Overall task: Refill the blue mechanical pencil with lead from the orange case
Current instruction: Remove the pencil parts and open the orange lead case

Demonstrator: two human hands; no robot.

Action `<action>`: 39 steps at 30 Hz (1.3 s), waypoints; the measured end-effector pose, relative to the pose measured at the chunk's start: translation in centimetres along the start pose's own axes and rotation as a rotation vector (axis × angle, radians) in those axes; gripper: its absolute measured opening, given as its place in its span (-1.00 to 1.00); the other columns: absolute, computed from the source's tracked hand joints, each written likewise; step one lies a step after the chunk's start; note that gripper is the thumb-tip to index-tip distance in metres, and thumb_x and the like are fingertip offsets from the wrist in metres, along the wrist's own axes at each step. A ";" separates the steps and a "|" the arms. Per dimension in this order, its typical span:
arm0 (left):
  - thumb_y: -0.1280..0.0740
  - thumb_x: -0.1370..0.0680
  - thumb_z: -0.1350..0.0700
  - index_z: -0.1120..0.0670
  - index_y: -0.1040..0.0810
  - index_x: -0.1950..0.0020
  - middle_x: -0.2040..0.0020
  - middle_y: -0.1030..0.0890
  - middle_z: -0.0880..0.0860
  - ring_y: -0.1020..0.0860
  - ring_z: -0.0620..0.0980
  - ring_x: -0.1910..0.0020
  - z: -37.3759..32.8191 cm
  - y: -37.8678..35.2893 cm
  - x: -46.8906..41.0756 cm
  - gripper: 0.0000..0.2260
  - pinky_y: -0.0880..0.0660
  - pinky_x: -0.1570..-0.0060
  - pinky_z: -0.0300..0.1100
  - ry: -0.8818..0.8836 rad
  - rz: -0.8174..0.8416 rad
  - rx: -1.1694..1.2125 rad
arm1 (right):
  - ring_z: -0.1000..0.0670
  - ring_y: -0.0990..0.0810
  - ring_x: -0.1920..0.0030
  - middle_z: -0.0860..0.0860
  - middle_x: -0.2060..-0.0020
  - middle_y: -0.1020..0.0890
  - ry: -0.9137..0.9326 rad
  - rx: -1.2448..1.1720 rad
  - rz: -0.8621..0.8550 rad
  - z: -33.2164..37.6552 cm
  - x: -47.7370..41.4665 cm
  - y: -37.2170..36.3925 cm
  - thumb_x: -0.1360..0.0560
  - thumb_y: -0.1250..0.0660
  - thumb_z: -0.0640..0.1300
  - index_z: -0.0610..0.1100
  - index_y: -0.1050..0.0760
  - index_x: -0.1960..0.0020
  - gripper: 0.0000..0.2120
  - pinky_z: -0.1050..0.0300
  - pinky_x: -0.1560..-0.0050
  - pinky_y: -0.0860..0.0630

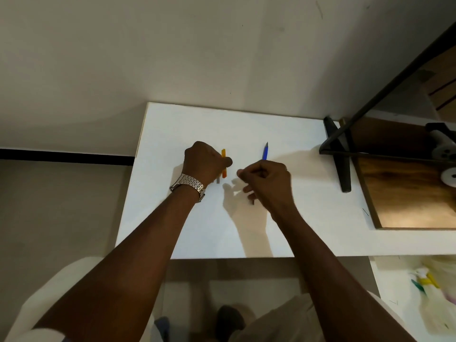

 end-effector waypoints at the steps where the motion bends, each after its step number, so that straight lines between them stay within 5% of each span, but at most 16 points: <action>1: -0.52 -0.38 0.16 0.27 -0.73 0.25 0.27 -0.74 0.24 -0.73 0.19 0.20 -0.2 0.1 0.1 -0.84 -0.66 0.08 -0.05 0.000 -0.008 0.033 | -0.01 -0.78 0.35 -0.07 0.30 -0.78 -0.024 -0.026 0.054 0.0 0.3 -1.0 -0.46 -0.59 -0.11 -0.21 -0.71 0.07 -0.83 0.15 0.43 -0.62; 5: -0.54 -0.37 0.17 0.23 -0.75 0.23 0.26 -0.75 0.18 -0.73 0.12 0.21 -0.5 0.1 0.7 -0.89 -0.62 0.10 -0.14 0.004 -0.026 0.093 | -0.10 -0.82 0.22 -0.12 0.23 -0.81 -0.119 -0.193 0.157 -0.6 1.0 -3.8 -0.50 -0.53 -0.19 -0.21 -0.76 0.06 -0.92 0.06 0.25 -0.71; 11: -0.57 -0.38 0.17 0.23 -0.75 0.23 0.28 -0.74 0.21 -0.73 0.19 0.24 -0.4 -0.2 0.8 -0.88 -0.70 0.06 0.03 -0.015 -0.004 0.168 | -0.15 -0.77 0.33 -0.16 0.33 -0.76 -0.294 -0.434 0.140 -1.0 1.0 -3.9 -0.53 -0.45 -0.31 -0.25 -0.72 0.16 -0.88 0.05 0.34 -0.71; 19: -0.58 -0.46 0.16 0.22 -0.72 0.05 0.12 -0.76 0.17 -0.74 -0.02 0.23 1.0 -1.2 -0.2 -0.84 -0.67 0.25 -0.20 0.217 0.154 0.550 | -0.19 -0.79 0.26 -0.20 0.27 -0.77 -0.398 -0.593 0.163 -1.3 1.0 -3.8 -0.49 -0.44 -0.26 -0.34 -0.70 0.01 -0.84 0.00 0.25 -0.73; 24: -0.58 -0.47 0.16 0.12 -0.67 0.17 0.33 -0.73 0.01 -0.69 -0.15 0.39 1.5 0.5 -1.0 -0.88 -0.65 0.32 -0.27 0.254 0.056 0.710 | -0.16 -0.79 0.32 -0.22 0.28 -0.77 -0.429 -0.524 0.228 -1.9 1.7 -4.8 -0.48 -0.49 -0.27 -0.36 -0.69 0.05 -0.87 0.02 0.27 -0.75; 30: -0.59 -0.47 0.17 0.13 -0.66 0.14 0.22 -0.73 0.07 -0.70 -0.12 0.32 1.8 0.7 -1.3 -0.88 -0.65 0.28 -0.25 0.266 0.090 0.759 | -0.05 -0.71 0.47 -0.18 0.38 -0.71 -0.386 -0.192 0.253 -3.4 2.1 -6.2 -0.54 -0.51 -0.25 -0.37 -0.68 0.16 -0.82 0.11 0.36 -0.69; 39: -0.59 -0.46 0.16 0.13 -0.69 0.11 0.17 -0.75 0.09 -0.71 -0.09 0.28 2.0 0.2 -1.3 -0.88 -0.65 0.27 -0.25 0.245 0.126 0.722 | -0.08 -0.76 0.44 -0.18 0.40 -0.73 -0.489 -0.222 0.220 -3.9 1.6 -6.4 -0.47 -0.58 -0.28 -0.43 -0.70 0.05 -0.80 0.14 0.42 -0.68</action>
Point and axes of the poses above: each hand's wrist, its own x-axis away from the middle knuckle, its own y-axis out of the back of the hand, z = x × y, the point moved 7 cm from there along -x, towards the middle knuckle
